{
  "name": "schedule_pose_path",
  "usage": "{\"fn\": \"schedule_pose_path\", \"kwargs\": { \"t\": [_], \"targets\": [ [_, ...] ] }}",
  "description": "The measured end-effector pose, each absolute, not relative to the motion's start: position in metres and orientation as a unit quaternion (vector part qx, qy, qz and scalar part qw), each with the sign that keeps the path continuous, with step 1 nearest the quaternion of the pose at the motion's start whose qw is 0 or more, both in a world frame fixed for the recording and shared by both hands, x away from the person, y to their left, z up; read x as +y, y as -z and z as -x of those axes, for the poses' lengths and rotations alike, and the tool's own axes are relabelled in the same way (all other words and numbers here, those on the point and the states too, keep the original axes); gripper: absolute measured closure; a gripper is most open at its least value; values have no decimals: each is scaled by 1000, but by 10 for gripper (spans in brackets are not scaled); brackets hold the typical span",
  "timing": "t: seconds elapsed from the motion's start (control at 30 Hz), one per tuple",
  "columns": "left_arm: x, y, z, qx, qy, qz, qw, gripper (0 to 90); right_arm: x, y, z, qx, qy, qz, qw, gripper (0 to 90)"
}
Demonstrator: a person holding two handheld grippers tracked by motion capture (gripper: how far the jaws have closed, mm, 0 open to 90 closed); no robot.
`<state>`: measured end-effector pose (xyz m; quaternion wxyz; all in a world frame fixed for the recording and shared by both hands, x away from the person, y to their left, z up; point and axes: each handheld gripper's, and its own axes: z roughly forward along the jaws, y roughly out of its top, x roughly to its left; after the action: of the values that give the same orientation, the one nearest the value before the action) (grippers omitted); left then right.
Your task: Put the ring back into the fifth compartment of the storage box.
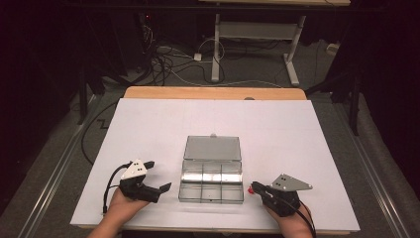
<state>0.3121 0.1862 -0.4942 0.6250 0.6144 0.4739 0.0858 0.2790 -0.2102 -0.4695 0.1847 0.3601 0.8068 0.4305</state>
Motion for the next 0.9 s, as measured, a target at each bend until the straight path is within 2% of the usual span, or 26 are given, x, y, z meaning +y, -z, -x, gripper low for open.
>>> {"fn": "schedule_pose_path", "kwargs": {
  "t": [0.9],
  "targets": [
    [186,494,-312,473,-86,-616,624,0,-214,447,-273,794,-454,-353,198,874]
  ]
}}
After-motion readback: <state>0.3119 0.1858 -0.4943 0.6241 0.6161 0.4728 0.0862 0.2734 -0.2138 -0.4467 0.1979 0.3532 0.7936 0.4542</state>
